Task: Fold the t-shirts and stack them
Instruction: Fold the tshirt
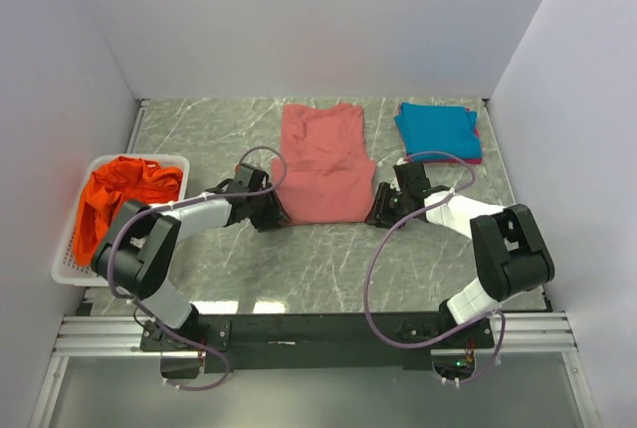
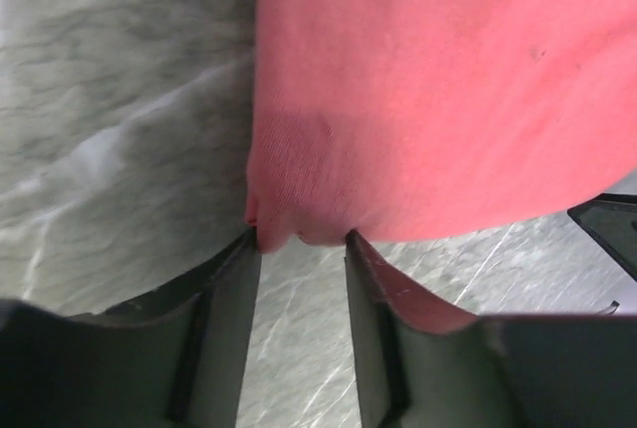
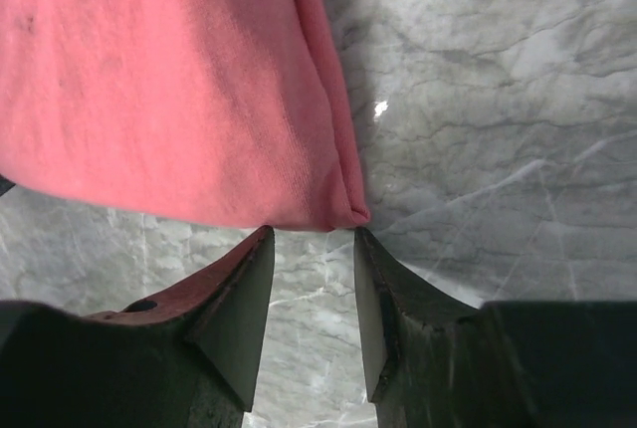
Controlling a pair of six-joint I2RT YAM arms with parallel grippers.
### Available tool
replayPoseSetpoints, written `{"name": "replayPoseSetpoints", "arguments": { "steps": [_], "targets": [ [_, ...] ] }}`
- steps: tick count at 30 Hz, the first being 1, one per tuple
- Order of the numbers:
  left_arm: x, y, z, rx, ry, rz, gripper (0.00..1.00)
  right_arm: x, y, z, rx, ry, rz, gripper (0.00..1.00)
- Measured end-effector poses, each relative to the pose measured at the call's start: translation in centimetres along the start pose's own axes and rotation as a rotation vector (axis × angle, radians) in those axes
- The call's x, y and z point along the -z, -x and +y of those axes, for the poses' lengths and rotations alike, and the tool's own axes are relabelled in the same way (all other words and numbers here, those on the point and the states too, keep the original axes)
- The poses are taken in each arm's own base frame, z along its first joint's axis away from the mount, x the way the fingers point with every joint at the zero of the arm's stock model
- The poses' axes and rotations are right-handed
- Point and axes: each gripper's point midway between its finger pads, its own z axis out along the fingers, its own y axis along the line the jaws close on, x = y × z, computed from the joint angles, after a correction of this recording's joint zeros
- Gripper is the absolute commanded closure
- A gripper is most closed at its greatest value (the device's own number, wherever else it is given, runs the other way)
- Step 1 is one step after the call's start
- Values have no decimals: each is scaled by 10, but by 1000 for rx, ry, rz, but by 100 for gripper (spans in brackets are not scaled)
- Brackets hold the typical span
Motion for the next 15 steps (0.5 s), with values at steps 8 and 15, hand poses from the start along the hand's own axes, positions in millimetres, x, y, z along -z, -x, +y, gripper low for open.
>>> {"name": "replayPoseSetpoints", "arguments": {
  "steps": [8,15],
  "targets": [
    [-10,-1,-4,9,9,10,99,-3,3,-4,-6,-20,-15,73],
    [-6,-5,-2,-4,32,10,99,-5,-1,-7,-8,-10,-27,100]
  ]
}}
